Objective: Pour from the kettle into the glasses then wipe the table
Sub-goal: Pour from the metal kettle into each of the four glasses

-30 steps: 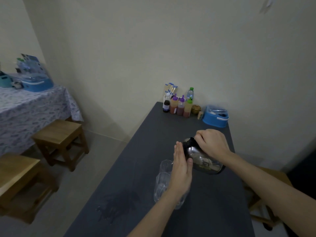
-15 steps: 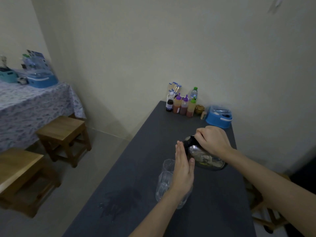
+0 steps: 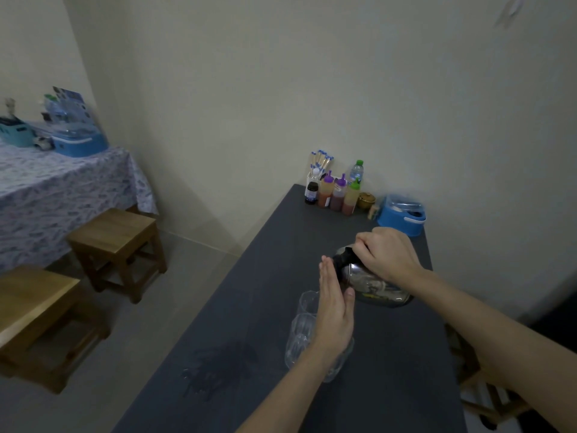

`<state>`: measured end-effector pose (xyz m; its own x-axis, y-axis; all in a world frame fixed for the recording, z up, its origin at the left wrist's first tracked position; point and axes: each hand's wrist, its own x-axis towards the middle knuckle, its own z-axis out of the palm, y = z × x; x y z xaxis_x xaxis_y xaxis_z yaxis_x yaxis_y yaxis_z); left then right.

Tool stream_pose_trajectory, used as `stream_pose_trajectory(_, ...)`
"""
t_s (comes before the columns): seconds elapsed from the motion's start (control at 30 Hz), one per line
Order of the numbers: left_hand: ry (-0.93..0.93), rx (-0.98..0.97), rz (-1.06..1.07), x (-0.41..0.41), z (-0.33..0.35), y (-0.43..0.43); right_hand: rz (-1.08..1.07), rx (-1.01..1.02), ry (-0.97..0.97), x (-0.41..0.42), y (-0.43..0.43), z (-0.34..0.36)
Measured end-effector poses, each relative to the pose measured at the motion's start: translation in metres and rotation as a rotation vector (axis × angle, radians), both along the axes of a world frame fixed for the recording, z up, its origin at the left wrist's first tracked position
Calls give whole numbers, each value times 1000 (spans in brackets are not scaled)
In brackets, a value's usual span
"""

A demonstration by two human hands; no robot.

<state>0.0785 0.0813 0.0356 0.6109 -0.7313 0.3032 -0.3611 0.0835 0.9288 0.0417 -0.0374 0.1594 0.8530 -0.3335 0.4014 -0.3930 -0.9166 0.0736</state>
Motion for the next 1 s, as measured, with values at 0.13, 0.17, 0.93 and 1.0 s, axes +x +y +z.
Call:
stream_pose_trajectory(0.13, -2, -2, 0, -1, 0, 1, 9, -43, -6, -1, 1, 0)
stream_pose_trajectory(0.17, -1, -1, -2, -2, 0, 0, 12, -55, -11, -1, 0, -1)
stream_pose_trajectory(0.93, -3, 29, -40, -2, -2, 0, -44, 90, -85, -13, -8, -18)
stream_pose_trajectory(1.0, -25, 42, -46, -1, 0, -1, -80, 161, -130, -17, -11, -22)
